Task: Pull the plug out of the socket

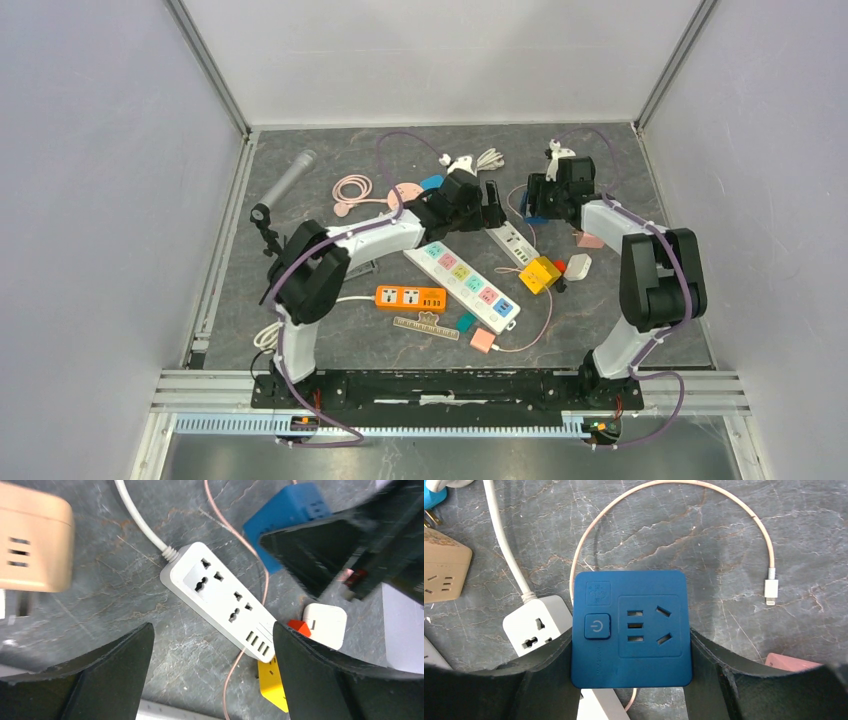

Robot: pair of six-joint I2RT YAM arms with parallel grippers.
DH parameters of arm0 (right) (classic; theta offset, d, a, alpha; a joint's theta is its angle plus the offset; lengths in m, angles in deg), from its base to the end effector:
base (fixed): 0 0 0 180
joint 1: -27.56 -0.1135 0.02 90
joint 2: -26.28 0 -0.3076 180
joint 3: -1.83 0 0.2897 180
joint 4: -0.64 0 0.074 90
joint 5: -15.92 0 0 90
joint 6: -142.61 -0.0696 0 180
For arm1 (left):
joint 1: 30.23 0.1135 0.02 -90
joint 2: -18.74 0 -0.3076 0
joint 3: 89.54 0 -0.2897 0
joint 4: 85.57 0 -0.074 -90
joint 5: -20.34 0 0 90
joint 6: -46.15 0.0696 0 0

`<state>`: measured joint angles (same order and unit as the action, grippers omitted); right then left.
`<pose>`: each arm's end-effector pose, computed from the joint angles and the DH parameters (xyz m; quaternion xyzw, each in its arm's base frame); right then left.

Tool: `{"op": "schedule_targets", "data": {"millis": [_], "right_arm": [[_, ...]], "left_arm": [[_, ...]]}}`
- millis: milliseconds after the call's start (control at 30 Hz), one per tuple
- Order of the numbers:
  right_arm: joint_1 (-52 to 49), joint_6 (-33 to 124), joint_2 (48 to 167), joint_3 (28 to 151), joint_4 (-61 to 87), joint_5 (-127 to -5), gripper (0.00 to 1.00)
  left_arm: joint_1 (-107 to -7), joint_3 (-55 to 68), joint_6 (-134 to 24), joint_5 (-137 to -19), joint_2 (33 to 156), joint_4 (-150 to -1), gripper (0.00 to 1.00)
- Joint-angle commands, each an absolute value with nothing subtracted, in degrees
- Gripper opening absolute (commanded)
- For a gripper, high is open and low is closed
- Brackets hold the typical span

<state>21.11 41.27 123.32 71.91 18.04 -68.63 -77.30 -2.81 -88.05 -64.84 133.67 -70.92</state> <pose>0.4150 0.0536 0.1873 0.0209 0.9206 0.1032 0.3760 0.3683 -0.3873 0.2006 0.0033 0.8916 -0.2963 0.3423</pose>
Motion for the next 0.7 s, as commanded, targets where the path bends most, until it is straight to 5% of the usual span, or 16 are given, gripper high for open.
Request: {"op": "schedule_targets", "data": {"millis": [0, 667], "right_arm": [[21.8, 40.5, 124.2, 75.8, 16.7, -65.9, 0.42], [22.1, 40.2, 119.4, 69.9, 14.2, -68.4, 0.94]], "left_arm": [[-77.4, -6.4, -78.1, -60.4, 125.2, -63.8, 0.96], [-77.3, 1.6, -71.0, -58.1, 103.3, -50.2, 1.00]]}}
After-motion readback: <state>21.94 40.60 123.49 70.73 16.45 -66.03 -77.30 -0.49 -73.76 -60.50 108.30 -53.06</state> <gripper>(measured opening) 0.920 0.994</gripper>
